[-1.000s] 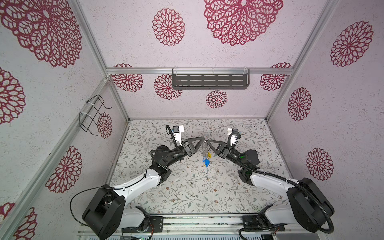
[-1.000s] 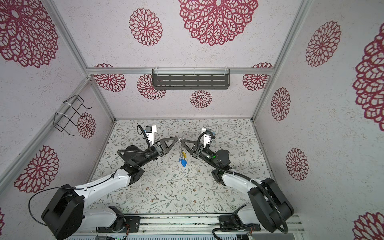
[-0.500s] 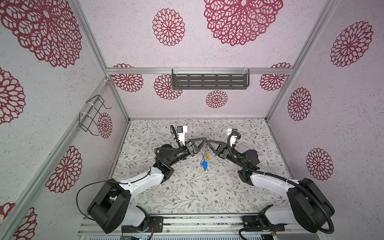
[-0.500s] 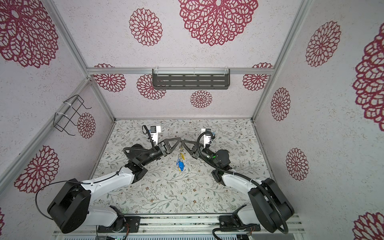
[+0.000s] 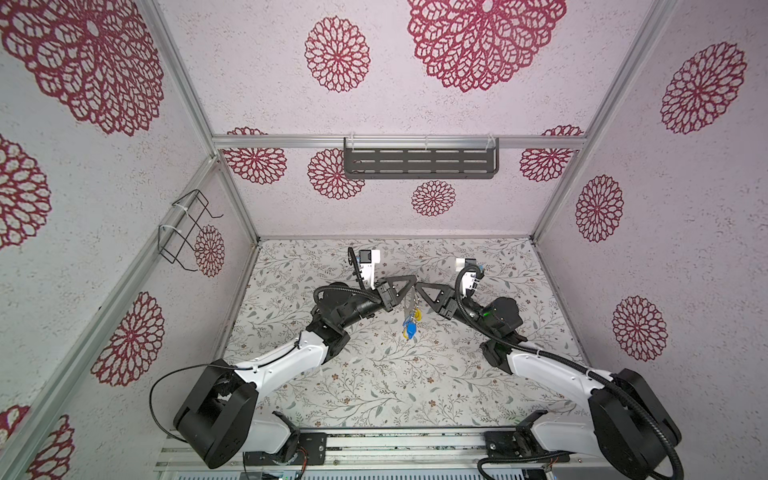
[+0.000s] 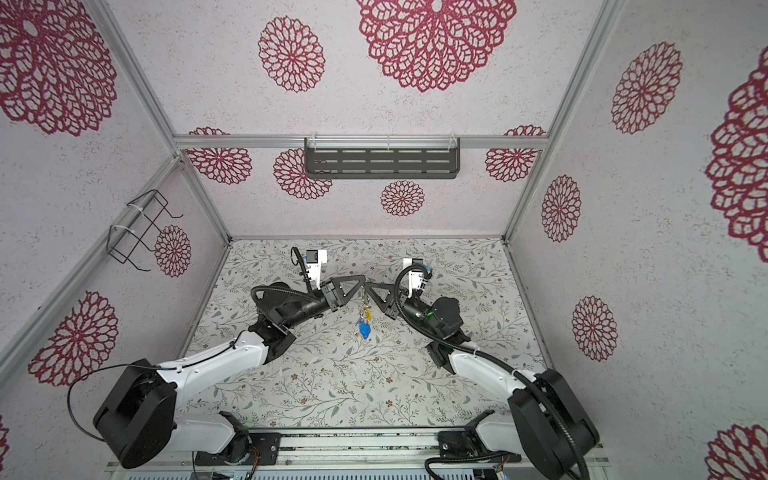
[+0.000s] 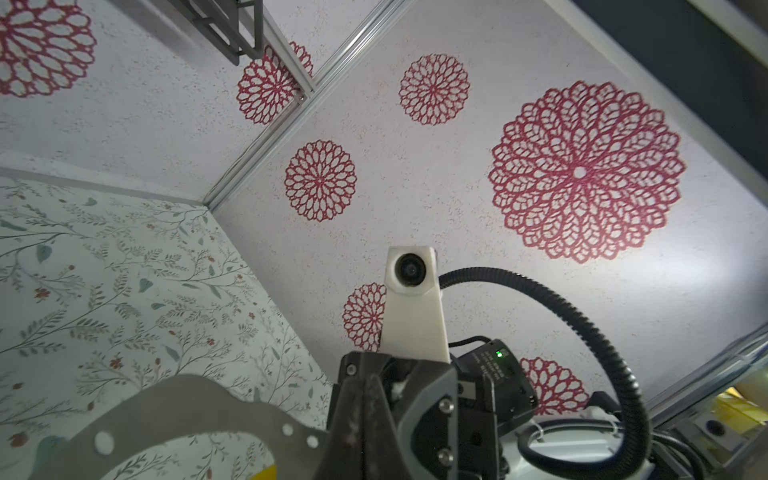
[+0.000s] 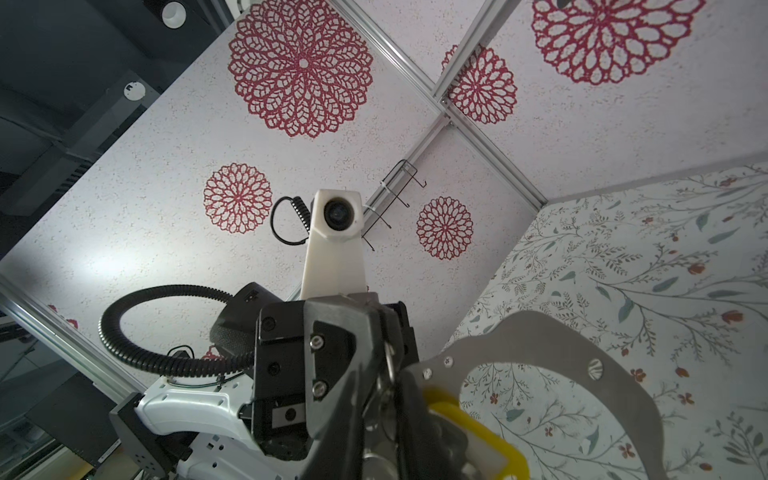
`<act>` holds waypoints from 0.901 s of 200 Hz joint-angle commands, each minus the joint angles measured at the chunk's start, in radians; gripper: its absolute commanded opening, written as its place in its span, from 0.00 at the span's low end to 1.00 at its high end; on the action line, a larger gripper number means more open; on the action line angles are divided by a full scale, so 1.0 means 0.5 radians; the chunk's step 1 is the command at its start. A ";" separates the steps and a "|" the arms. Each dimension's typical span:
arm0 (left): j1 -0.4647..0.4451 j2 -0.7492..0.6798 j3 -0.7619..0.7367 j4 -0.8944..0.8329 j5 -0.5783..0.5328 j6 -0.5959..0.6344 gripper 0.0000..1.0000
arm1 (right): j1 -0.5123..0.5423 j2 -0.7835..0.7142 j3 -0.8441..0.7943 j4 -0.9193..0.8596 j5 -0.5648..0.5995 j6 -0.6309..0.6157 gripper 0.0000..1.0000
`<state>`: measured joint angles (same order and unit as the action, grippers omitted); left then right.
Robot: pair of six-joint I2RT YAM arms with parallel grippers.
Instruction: Remove the keys from the keyring
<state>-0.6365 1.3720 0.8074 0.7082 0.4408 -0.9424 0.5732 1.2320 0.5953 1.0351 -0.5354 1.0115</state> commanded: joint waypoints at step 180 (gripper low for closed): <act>0.053 -0.093 0.548 -1.131 0.580 0.605 0.00 | -0.131 -0.340 0.263 -0.899 -0.422 -0.492 0.18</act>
<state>-0.6144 1.3212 1.0618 0.0914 0.7052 -0.6380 0.4957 1.0660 0.7250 0.5144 -0.7223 0.7532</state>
